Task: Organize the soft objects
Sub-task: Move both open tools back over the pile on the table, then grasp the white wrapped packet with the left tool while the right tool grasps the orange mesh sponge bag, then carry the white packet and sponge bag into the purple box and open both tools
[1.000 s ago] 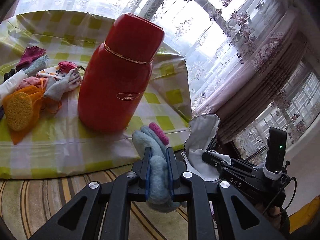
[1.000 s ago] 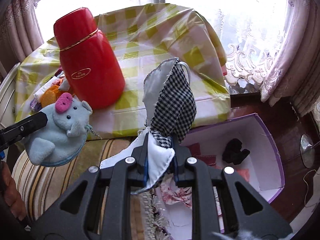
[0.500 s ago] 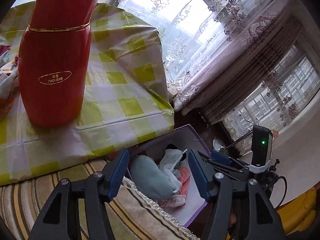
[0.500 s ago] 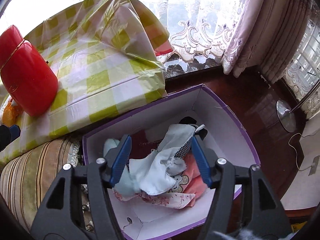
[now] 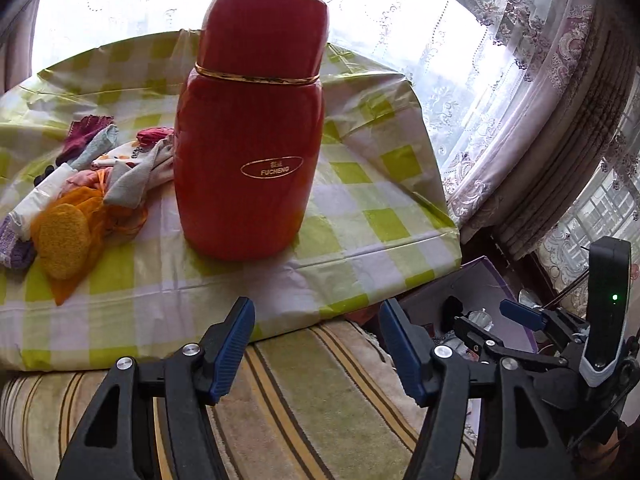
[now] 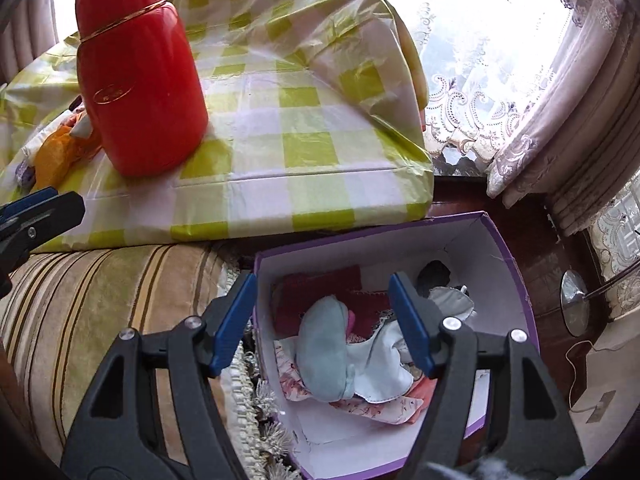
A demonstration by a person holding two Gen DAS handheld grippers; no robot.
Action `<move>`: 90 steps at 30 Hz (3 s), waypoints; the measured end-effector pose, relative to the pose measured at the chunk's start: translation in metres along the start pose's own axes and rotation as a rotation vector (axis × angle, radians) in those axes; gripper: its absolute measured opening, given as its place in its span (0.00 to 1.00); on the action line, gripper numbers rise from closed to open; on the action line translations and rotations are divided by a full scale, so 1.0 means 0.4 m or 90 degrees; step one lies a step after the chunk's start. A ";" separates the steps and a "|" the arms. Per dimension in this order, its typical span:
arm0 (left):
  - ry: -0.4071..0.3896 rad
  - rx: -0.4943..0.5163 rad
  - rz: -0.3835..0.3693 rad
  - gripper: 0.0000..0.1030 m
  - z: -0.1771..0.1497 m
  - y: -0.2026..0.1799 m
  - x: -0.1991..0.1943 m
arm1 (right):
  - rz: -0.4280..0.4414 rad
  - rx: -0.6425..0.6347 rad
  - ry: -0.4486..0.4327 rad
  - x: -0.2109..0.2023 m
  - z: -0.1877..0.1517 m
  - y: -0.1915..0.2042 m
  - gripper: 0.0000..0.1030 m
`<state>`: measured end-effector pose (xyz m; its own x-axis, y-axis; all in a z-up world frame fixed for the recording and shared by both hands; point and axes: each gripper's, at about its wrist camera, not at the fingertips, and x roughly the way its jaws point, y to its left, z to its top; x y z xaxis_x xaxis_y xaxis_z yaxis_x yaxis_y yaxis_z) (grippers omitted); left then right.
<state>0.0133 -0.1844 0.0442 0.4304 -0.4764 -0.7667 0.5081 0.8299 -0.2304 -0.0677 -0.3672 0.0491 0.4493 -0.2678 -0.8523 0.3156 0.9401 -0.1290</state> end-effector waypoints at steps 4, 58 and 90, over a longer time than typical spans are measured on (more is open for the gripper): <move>0.002 -0.003 0.075 0.64 -0.001 0.073 -0.019 | 0.002 -0.042 -0.033 -0.031 0.015 0.076 0.82; -0.002 -0.154 0.169 0.43 0.219 0.806 0.110 | 0.346 -0.079 0.044 0.212 0.271 0.766 0.82; -0.133 -0.250 0.146 0.28 0.067 0.784 -0.041 | 0.415 -0.114 -0.011 0.142 0.253 0.826 0.19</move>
<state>0.1854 0.0760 0.0005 0.6593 -0.2832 -0.6965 0.0812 0.9477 -0.3085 0.1467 -0.0931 0.0091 0.5144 0.3642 -0.7763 -0.1673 0.9306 0.3257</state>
